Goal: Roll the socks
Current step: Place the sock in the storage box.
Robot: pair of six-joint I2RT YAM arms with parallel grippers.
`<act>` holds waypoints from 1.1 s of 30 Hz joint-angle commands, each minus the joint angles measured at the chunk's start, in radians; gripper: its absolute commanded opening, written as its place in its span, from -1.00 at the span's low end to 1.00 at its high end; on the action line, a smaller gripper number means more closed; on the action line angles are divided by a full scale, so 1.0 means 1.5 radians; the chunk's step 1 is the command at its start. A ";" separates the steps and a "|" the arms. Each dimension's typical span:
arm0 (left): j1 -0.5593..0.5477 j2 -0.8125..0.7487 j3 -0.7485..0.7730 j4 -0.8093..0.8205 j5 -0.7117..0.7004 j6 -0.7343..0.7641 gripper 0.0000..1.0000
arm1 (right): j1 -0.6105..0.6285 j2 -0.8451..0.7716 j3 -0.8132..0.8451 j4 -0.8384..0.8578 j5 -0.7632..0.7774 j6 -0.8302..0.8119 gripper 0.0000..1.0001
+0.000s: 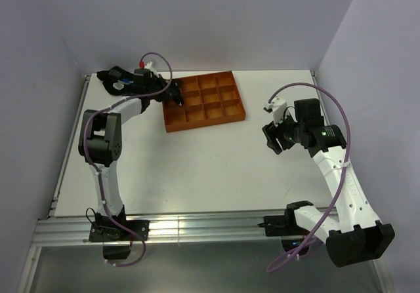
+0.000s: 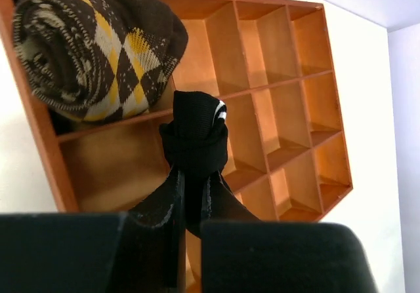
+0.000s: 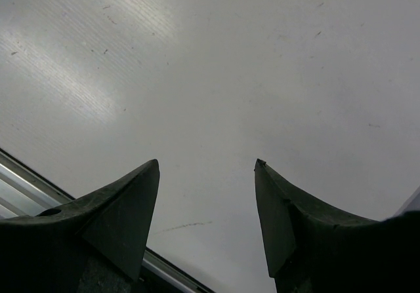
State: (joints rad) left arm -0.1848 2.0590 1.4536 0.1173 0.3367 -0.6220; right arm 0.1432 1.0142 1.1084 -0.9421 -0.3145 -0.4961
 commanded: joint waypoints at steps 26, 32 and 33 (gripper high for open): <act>0.009 0.178 0.215 -0.345 -0.164 -0.028 -0.99 | -0.008 0.013 -0.063 0.048 -0.009 -0.009 0.32; -0.011 0.203 0.285 -0.469 -0.221 0.018 -0.99 | -0.008 0.021 -0.063 0.039 -0.016 -0.013 0.32; -0.013 0.204 0.294 -0.477 -0.221 0.025 -0.99 | -0.008 0.022 -0.062 0.038 -0.015 -0.012 0.32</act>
State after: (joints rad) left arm -0.2001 2.3215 1.8561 -0.4053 0.1181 -0.6613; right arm 0.1394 1.0405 1.0195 -0.9016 -0.3267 -0.5034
